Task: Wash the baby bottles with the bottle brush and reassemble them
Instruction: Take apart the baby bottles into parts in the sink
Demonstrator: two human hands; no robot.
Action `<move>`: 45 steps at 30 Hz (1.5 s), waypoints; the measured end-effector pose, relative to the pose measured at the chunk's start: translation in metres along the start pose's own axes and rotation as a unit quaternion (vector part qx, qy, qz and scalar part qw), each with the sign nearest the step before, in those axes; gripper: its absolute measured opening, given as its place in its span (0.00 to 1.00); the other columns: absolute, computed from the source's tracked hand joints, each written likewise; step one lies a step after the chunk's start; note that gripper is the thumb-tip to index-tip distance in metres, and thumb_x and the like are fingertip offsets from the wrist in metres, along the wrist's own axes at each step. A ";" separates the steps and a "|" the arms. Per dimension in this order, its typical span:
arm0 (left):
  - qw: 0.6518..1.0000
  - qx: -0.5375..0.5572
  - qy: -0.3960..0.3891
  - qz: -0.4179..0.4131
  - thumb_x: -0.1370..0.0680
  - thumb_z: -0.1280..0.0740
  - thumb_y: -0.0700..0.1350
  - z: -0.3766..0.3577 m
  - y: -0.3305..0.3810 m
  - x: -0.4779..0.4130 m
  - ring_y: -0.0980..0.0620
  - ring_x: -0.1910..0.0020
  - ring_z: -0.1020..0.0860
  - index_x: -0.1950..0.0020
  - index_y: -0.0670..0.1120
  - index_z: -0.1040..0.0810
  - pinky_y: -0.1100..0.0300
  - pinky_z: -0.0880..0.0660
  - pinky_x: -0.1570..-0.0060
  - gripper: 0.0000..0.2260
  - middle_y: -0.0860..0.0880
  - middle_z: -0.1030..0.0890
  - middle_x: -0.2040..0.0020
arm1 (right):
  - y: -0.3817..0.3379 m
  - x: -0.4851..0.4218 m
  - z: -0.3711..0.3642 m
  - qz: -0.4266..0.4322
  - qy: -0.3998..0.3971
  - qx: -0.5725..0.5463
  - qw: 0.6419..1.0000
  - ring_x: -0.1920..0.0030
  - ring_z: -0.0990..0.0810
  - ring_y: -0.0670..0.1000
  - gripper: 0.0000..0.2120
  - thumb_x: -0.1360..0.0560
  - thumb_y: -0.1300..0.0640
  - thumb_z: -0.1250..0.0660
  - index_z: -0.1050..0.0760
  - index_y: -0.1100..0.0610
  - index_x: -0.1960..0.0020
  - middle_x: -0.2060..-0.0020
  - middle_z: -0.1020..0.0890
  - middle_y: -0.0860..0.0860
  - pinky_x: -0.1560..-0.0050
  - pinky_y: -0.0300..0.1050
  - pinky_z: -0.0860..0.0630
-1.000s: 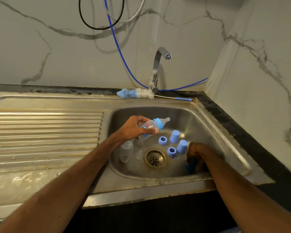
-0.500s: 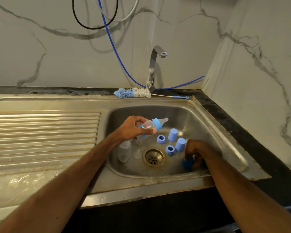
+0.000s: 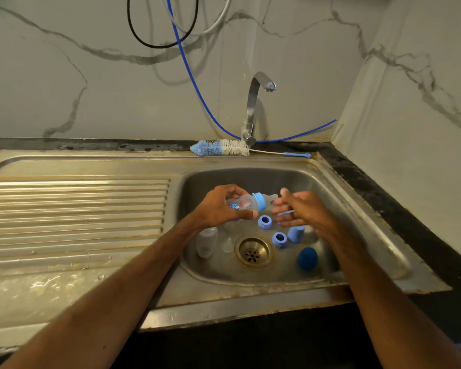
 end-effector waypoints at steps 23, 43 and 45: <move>0.996 -0.028 0.081 -0.001 0.24 0.28 0.61 0.027 0.033 0.009 0.53 0.72 0.19 0.45 0.43 0.17 0.62 0.21 0.69 0.22 0.49 0.16 0.68 | -0.036 0.015 -0.032 0.116 -0.127 -0.174 0.970 0.52 0.12 0.58 0.13 0.26 0.56 0.27 0.18 0.61 0.44 0.51 0.13 0.59 0.58 0.41 0.16; 0.990 0.141 0.007 0.008 0.26 0.22 0.45 0.019 0.030 0.016 0.43 0.46 0.16 0.32 0.47 0.25 0.53 0.16 0.55 0.25 0.45 0.19 0.39 | -0.043 0.006 -0.021 0.179 -0.106 -0.165 0.964 0.49 0.13 0.56 0.18 0.28 0.62 0.24 0.19 0.61 0.39 0.47 0.14 0.58 0.53 0.46 0.15; 0.989 0.134 0.006 0.064 0.22 0.28 0.57 0.020 0.025 0.020 0.43 0.57 0.14 0.36 0.43 0.21 0.55 0.16 0.60 0.22 0.42 0.14 0.48 | -0.046 0.008 -0.023 0.200 -0.123 -0.149 0.961 0.47 0.13 0.56 0.19 0.28 0.63 0.23 0.19 0.60 0.38 0.46 0.14 0.57 0.50 0.48 0.15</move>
Point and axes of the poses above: each hand's wrist, its own x-axis away from the middle knuckle, its own z-axis out of the back of the hand, y = z × x, the point moved 9 cm from there along -x, towards the middle knuckle
